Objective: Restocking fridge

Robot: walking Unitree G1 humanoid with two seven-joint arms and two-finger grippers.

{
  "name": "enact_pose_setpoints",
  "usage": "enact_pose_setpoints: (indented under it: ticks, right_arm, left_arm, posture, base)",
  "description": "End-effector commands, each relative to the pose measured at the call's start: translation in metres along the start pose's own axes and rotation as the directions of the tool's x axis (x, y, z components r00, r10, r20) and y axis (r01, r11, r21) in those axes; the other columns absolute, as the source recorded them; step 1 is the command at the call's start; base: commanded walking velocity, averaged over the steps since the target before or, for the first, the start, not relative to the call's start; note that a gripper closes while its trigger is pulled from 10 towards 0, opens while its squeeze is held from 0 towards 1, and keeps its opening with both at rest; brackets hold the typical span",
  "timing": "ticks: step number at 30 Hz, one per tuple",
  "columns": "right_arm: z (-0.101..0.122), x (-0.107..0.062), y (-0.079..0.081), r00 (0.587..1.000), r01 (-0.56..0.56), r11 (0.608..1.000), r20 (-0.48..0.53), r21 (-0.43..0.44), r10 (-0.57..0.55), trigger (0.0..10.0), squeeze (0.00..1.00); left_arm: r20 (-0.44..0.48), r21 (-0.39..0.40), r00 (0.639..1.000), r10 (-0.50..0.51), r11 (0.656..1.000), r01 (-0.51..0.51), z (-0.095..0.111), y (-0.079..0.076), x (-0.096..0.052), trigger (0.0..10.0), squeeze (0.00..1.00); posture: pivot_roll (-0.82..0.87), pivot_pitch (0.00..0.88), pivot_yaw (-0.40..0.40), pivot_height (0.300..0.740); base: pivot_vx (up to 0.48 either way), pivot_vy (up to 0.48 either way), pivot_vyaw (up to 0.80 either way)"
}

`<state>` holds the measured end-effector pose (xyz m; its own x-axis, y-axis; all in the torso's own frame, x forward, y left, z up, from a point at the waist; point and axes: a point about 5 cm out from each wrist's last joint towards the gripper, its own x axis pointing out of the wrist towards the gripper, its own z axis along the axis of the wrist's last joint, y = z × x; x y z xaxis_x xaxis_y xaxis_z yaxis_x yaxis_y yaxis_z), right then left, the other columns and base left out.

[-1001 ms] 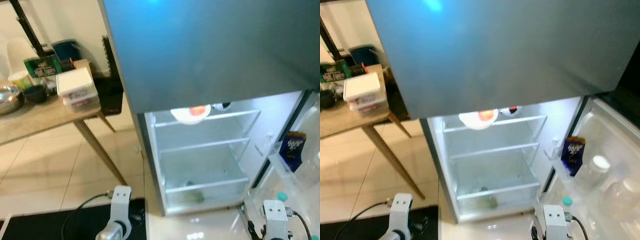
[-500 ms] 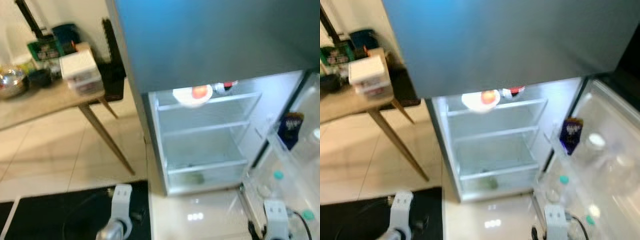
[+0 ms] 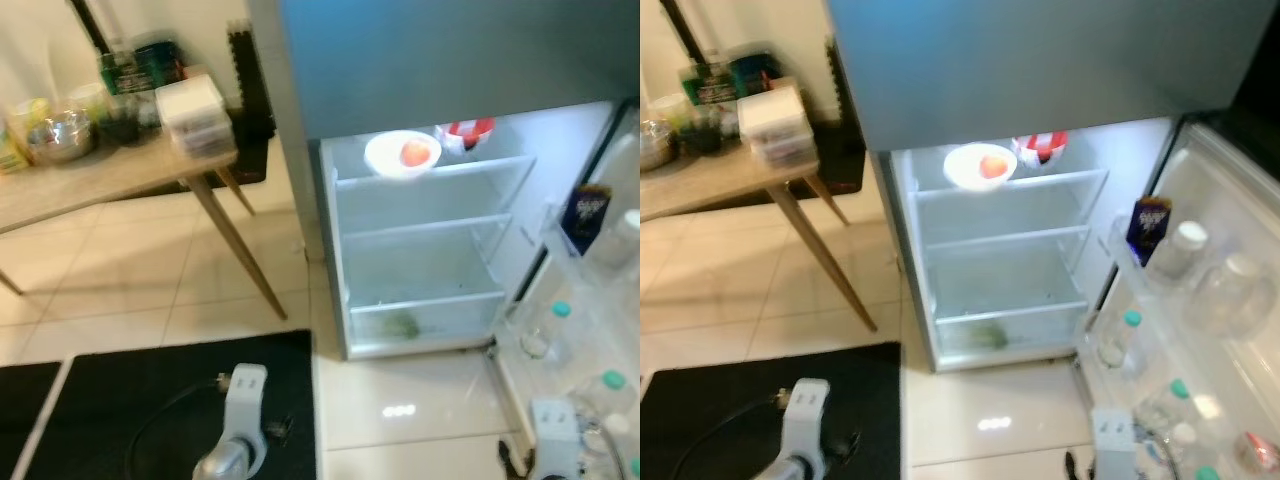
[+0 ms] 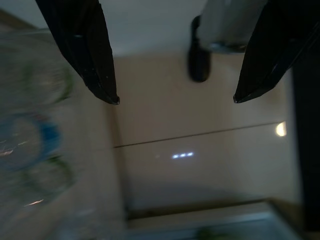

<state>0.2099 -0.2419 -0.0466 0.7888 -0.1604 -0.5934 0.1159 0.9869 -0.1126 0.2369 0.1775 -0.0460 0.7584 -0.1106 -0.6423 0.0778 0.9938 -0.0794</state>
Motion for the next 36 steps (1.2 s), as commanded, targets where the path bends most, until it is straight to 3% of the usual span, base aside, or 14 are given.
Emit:
enact_pose_setpoints:
  ticks: [1,36]
  right_arm:
    - [-0.004,-0.001,0.001,1.000,-0.003,1.000,-0.019,0.005,0.003,10.0,0.00]
    - [-0.020,-0.005,-0.012,0.991,0.083,0.996,-0.107,0.010,-0.082,10.0,0.00]
  left_arm:
    - [-0.038,-0.001,0.999,0.020,1.000,-0.021,-0.010,0.007,-0.003,10.0,0.00]
    - [-0.037,0.058,0.999,-0.027,0.998,0.029,-0.006,0.004,-0.001,10.0,0.00]
  posture:
    - [-0.09,0.139,0.101,0.730]
    - [-0.09,0.131,0.110,0.730]
  base:
    - [-0.274,0.000,0.00]
    - [0.000,-0.019,0.00]
